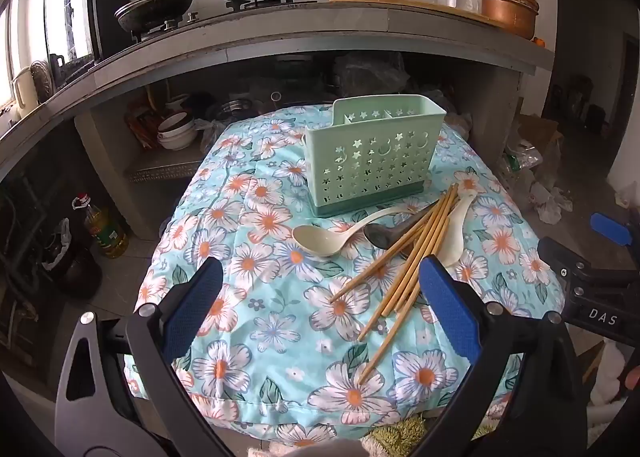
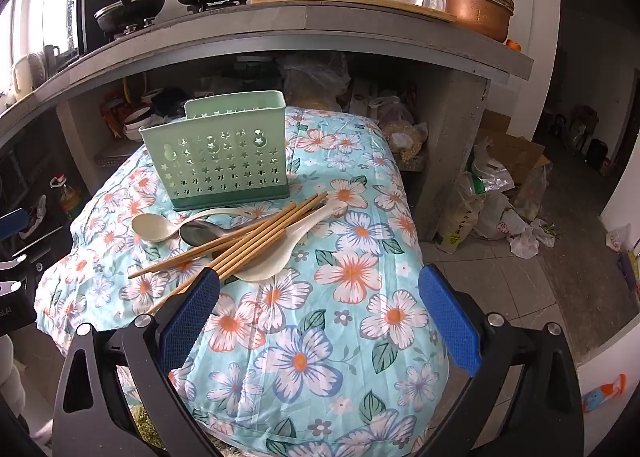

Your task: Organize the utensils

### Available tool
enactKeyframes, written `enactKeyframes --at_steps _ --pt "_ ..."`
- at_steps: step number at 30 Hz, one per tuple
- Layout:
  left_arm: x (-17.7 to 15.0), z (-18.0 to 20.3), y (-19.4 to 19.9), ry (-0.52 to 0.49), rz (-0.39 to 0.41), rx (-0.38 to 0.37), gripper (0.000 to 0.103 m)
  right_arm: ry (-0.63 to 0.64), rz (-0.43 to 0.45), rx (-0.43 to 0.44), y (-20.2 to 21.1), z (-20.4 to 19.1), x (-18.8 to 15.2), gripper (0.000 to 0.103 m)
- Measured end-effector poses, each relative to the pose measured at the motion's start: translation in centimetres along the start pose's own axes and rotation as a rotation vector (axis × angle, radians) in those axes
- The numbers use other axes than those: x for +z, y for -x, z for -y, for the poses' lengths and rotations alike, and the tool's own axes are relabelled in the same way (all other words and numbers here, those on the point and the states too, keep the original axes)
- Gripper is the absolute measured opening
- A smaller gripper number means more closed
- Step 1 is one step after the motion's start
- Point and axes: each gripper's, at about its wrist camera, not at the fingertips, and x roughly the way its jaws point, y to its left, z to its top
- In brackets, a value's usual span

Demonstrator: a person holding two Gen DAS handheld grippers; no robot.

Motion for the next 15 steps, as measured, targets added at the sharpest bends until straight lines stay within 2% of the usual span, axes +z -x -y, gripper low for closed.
enactKeyframes --at_steps 15 --pt "-0.01 0.0 0.0 0.001 0.001 -0.001 0.095 0.001 -0.002 0.0 0.04 0.02 0.06 0.097"
